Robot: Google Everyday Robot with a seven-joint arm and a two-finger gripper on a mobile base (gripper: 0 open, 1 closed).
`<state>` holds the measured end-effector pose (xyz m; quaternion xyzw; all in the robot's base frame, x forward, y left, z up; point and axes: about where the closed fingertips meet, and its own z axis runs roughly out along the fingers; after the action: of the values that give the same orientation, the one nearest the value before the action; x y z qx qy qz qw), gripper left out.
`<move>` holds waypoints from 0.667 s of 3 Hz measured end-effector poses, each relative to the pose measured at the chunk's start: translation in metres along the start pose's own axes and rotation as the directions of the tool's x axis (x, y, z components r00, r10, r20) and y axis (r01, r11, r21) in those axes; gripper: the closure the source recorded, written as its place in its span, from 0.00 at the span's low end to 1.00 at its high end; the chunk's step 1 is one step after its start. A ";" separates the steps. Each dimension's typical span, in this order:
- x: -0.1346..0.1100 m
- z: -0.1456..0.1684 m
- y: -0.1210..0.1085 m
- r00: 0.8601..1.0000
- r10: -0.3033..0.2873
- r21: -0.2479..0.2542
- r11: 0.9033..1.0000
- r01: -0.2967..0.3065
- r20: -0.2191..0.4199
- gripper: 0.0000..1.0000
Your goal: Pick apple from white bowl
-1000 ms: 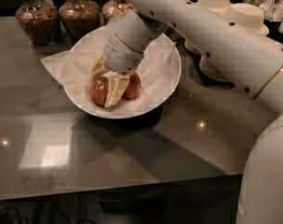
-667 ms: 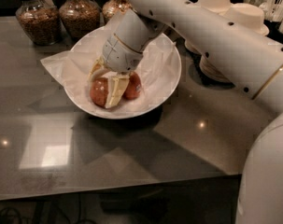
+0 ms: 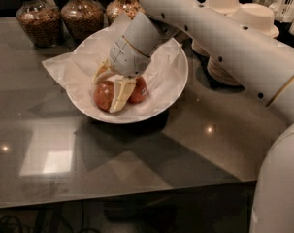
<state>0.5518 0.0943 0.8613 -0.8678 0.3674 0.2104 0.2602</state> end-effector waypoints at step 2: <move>-0.019 -0.046 -0.004 0.995 -0.048 0.157 0.987 0.034 0.085 1.00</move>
Offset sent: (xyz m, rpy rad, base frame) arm -0.0031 -0.0341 0.0866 0.2738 -0.1074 -0.0553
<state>0.5506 0.0792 0.9085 -0.8421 0.3529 0.2139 0.3473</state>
